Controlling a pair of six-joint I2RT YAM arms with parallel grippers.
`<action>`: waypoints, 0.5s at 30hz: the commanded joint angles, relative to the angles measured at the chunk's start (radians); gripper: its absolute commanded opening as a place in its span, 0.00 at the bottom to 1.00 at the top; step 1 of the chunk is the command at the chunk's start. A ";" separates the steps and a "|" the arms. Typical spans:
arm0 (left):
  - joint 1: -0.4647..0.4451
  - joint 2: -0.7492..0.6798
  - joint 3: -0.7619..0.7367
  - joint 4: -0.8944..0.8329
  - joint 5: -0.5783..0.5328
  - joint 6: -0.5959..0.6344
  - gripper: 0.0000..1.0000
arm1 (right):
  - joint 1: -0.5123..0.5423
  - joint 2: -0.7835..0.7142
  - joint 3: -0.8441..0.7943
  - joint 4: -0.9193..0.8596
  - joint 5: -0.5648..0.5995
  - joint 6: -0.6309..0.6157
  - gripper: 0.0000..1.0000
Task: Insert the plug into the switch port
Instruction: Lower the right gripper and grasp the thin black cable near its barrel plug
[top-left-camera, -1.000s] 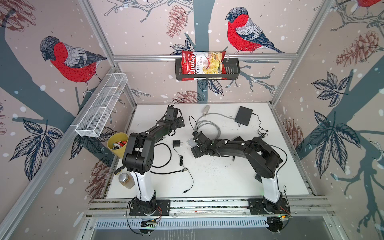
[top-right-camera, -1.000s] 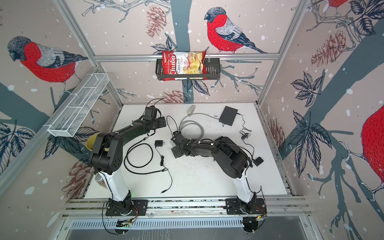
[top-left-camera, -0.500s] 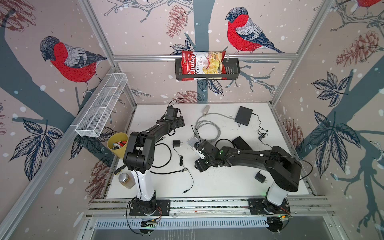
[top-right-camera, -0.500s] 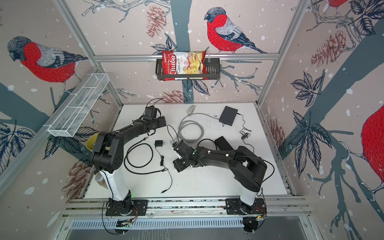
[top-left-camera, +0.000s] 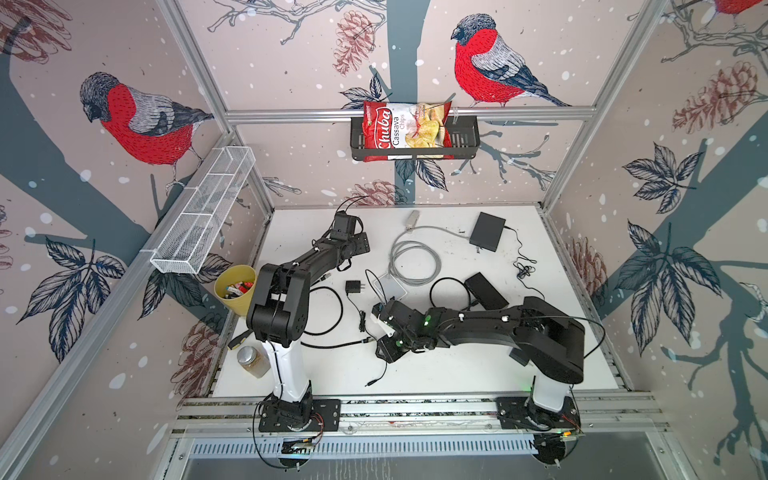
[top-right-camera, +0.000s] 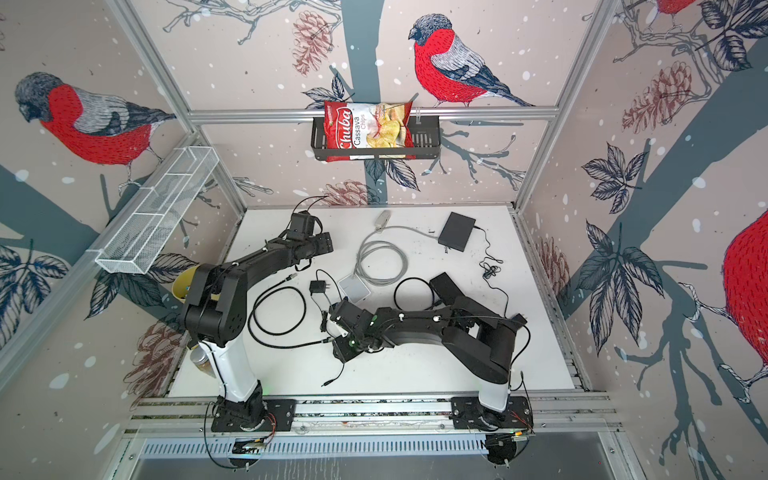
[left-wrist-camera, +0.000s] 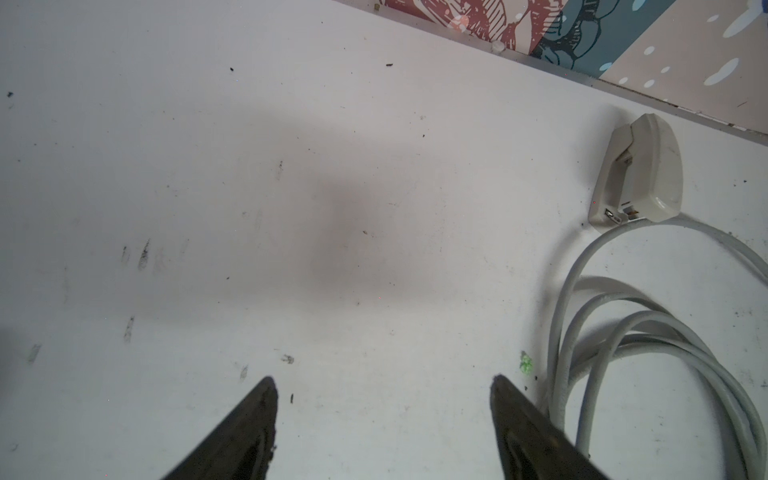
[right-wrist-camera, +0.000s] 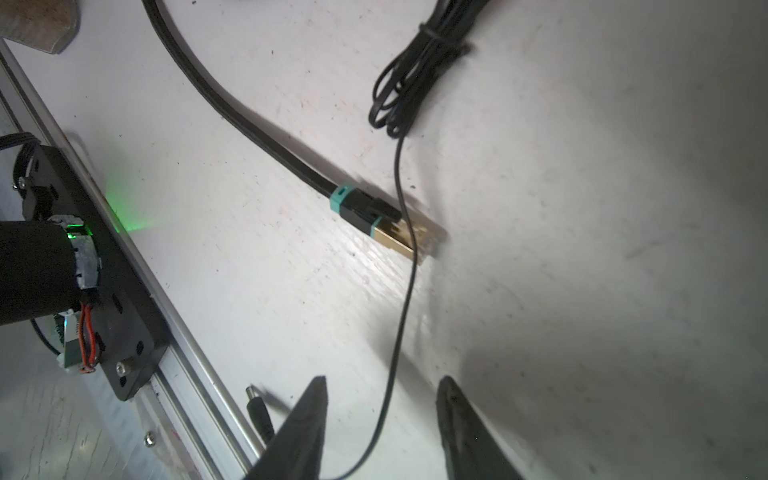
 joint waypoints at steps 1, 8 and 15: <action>-0.002 -0.017 0.000 -0.003 -0.009 -0.003 0.80 | 0.003 0.033 0.019 -0.042 0.041 0.024 0.35; -0.006 -0.037 -0.009 -0.007 -0.021 0.011 0.80 | -0.015 0.040 0.036 -0.104 0.097 0.017 0.16; -0.050 -0.035 0.004 -0.023 -0.055 0.035 0.79 | -0.132 -0.024 -0.011 -0.197 0.213 -0.045 0.13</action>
